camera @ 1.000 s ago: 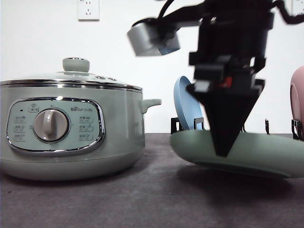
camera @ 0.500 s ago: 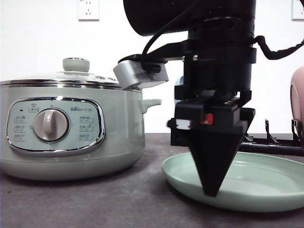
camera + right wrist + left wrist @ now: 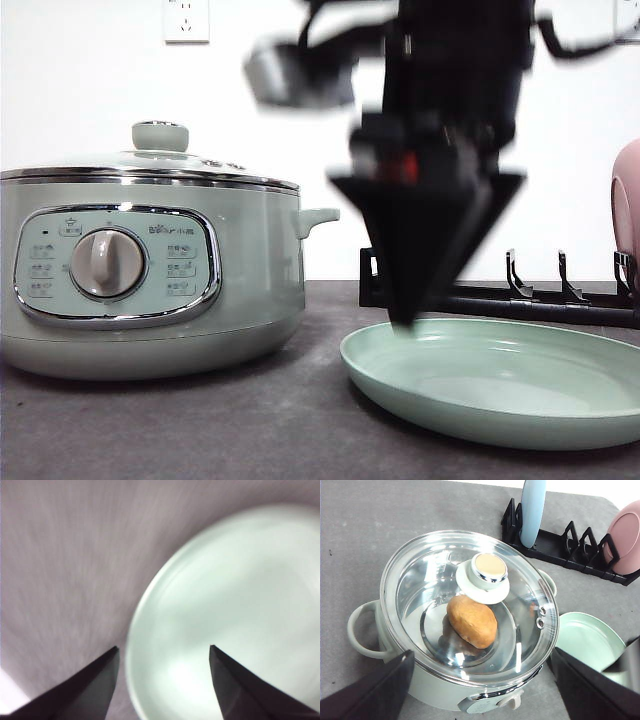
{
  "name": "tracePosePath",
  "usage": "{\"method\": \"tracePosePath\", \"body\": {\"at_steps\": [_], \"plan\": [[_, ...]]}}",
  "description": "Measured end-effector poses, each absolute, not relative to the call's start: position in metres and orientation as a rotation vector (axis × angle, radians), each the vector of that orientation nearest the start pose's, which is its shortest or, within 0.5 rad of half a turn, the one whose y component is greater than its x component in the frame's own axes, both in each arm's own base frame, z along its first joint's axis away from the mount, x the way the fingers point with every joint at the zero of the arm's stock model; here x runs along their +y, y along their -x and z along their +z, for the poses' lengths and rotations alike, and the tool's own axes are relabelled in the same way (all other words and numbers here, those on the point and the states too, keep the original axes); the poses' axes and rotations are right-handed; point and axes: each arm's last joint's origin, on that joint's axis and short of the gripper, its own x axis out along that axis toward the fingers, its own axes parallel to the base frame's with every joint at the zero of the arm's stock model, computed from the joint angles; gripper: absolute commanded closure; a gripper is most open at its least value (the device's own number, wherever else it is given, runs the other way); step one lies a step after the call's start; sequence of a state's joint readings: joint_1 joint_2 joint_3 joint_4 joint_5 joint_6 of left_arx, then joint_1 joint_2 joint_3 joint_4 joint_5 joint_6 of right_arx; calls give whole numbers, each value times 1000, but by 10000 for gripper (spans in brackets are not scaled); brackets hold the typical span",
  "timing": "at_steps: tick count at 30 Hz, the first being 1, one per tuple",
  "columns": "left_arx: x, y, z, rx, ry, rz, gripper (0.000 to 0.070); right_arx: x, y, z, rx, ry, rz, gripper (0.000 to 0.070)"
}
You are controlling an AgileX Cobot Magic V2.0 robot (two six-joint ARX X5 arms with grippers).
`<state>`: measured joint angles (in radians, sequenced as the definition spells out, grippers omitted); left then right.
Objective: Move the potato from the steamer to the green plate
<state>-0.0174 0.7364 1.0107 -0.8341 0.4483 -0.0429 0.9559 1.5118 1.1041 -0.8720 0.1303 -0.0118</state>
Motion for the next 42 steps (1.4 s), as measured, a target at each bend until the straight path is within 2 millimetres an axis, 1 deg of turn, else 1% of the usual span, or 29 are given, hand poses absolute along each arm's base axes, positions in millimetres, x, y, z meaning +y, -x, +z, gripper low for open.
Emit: {"method": "tracePosePath", "body": {"at_steps": [3,9,13,16,20,23,36,40,42], "plan": [[-15,-123,355,562,162,-442,140,218,-169,260,1038,619,707,342],[-15,-123,355,562,162,-442,140,194,-174,313,865,461,709,342],[-15,-123,355,562,162,-442,140,176,-175,343,750,313,802,342],[-15,-123,355,562,162,-441,140,164,-175,359,678,203,920,342],[-15,-123,355,562,162,-441,140,153,-176,367,657,98,1078,342],[-15,-123,355,562,162,-442,140,148,-177,369,661,52,1149,342],[-15,-124,355,558,161,-442,146,146,-178,369,663,43,1150,342],[-16,-131,360,565,160,-451,145,146,-178,369,663,43,1150,342],[-19,-137,368,574,156,-469,145,146,-179,369,664,43,1150,342]]}}
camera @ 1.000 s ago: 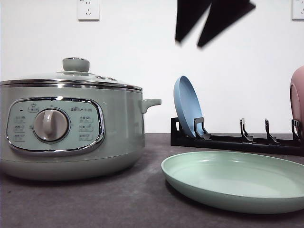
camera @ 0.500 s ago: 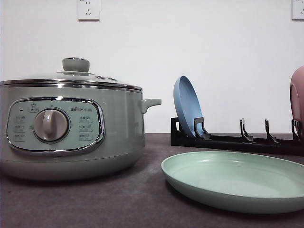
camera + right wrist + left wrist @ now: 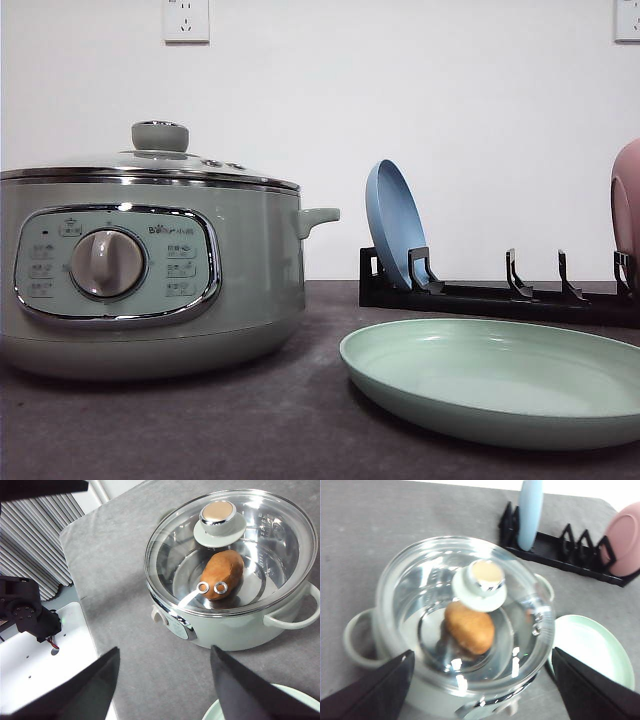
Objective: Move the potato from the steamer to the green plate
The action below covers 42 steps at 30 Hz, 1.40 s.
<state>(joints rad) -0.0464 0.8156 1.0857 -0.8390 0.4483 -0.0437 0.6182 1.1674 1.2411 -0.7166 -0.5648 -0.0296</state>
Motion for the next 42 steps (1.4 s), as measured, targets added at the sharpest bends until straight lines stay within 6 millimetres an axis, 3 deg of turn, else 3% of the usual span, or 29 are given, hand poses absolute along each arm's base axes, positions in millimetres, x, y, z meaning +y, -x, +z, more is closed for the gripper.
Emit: {"method": "tracePosePath", "body": {"at_steps": [9,14,19,27,34,42], "plan": [[-45,-186,415,676,73,-476,146,146,-178,368,672,43,1149,342],[-68,-223,424,755,-3,-479,146,146,-178,368,673,43,1149,342],[-91,-258,410,849,-64,-466,146,145,-178,368,682,44,1148,342],[-114,-292,373,981,-126,-465,146,145,-177,367,689,44,1145,342],[-123,-308,352,1044,-173,-445,146,145,-178,367,691,49,1132,342],[-130,-315,340,1077,-186,-453,149,145,-178,367,691,50,1132,342]]}}
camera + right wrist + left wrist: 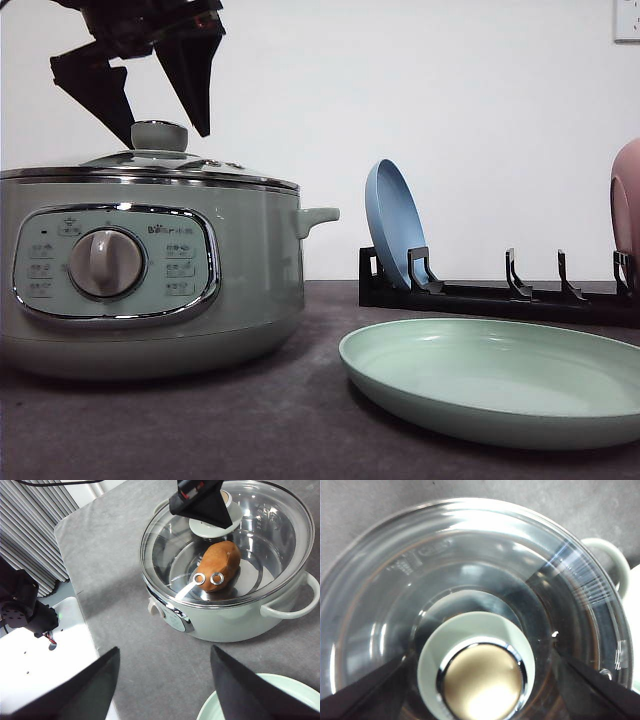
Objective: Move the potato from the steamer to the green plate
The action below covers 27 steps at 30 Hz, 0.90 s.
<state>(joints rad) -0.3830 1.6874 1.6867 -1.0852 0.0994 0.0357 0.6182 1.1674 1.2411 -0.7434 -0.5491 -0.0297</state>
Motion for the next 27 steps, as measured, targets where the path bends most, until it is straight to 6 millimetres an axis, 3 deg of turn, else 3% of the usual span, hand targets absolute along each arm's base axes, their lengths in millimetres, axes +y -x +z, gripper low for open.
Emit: {"method": "tracePosePath", "body": {"at_steps": [5,10,16,27], "plan": [[-132,-318,335,1094,-191,-453,161,145,-178,367,691,50,1132,342],[-132,-317,335,1095,-200,-443,278,145,-178,367,691,50,1132,342],[-131,-316,335,1110,-217,-417,290,145,-178,367,690,50,1132,342],[-132,-314,338,1104,-239,-423,663,145,-178,367,690,51,1130,342]]}}
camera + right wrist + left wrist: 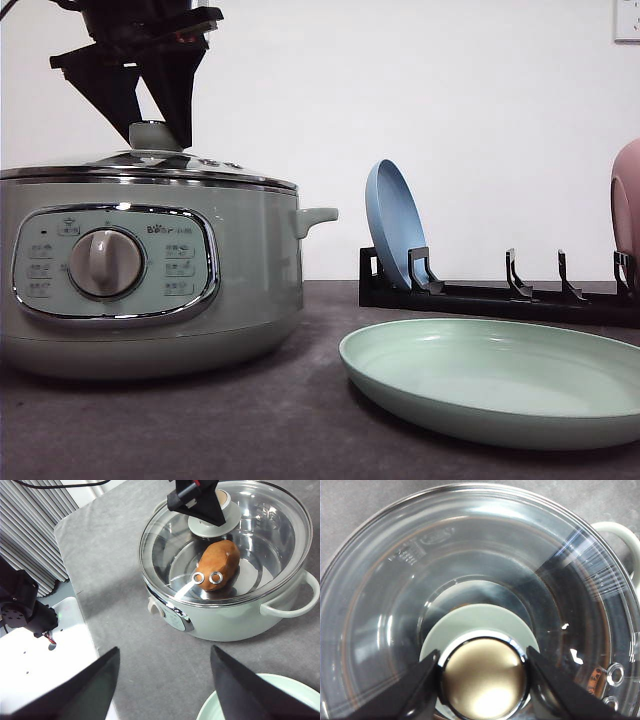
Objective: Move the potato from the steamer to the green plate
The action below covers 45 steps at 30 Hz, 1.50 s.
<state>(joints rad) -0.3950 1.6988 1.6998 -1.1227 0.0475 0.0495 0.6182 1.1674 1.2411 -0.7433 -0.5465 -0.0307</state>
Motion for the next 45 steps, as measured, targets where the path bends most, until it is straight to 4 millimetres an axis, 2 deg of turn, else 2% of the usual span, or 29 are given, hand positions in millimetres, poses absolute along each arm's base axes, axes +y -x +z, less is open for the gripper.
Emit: {"method": "tracePosePath", "body": {"at_steps": [2,16,21,26,29,40,45], "plan": [[-132,-314,339,1104,-244,-426,691,145,-178,367,690,52,1128,342],[-130,-311,342,1100,-245,-425,691,145,-178,367,690,53,1126,342],[-123,-303,363,1064,-219,-406,691,145,-178,367,689,53,1126,342],[-106,-279,406,929,-210,-348,691,145,-178,367,689,53,1126,342],[-93,-265,424,863,-200,-305,691,145,-178,367,690,53,1125,342],[-40,-227,449,835,-161,-88,691,144,-179,366,700,49,1066,341],[-21,-219,452,852,-129,-15,691,149,-186,362,716,37,1038,339]]}}
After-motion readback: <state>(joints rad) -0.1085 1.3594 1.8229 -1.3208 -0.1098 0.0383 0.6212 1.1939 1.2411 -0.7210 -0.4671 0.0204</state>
